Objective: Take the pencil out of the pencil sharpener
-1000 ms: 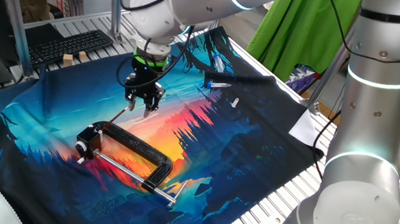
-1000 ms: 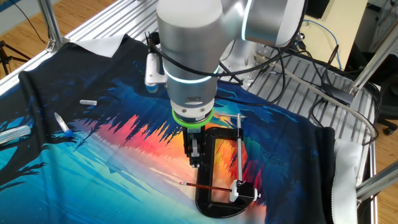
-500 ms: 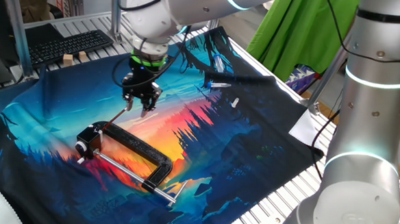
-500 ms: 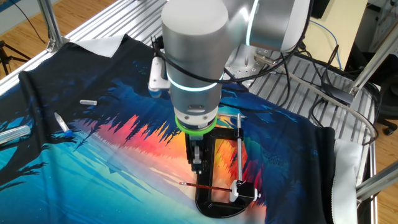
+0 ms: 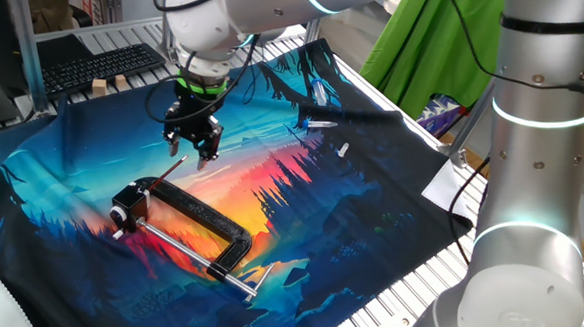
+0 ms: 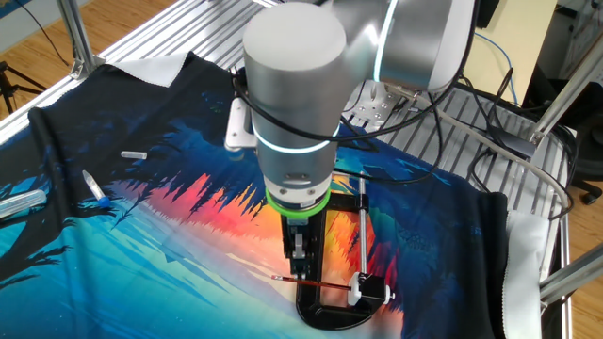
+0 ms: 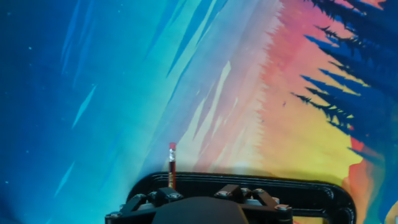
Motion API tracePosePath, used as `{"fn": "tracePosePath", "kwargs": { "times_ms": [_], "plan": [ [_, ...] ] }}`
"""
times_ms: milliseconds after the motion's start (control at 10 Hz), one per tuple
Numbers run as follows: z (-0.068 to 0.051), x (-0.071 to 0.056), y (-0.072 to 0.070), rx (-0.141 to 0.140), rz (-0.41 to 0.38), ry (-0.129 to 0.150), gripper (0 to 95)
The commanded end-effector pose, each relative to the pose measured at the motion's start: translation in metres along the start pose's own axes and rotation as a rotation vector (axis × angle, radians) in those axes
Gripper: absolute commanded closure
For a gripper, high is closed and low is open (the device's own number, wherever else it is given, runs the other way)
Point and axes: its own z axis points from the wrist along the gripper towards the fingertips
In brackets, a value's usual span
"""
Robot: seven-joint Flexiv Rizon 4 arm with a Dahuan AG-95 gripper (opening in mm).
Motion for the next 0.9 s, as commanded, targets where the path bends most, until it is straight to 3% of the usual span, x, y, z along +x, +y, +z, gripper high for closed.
{"fn": "tracePosePath", "kwargs": {
  "times_ms": [100, 900],
  "plan": [
    [0.004, 0.003, 0.005, -0.001, 0.016, -0.001, 57.0],
    [0.025, 0.023, 0.021, 0.008, 0.027, -0.025, 57.0]
  ]
}}
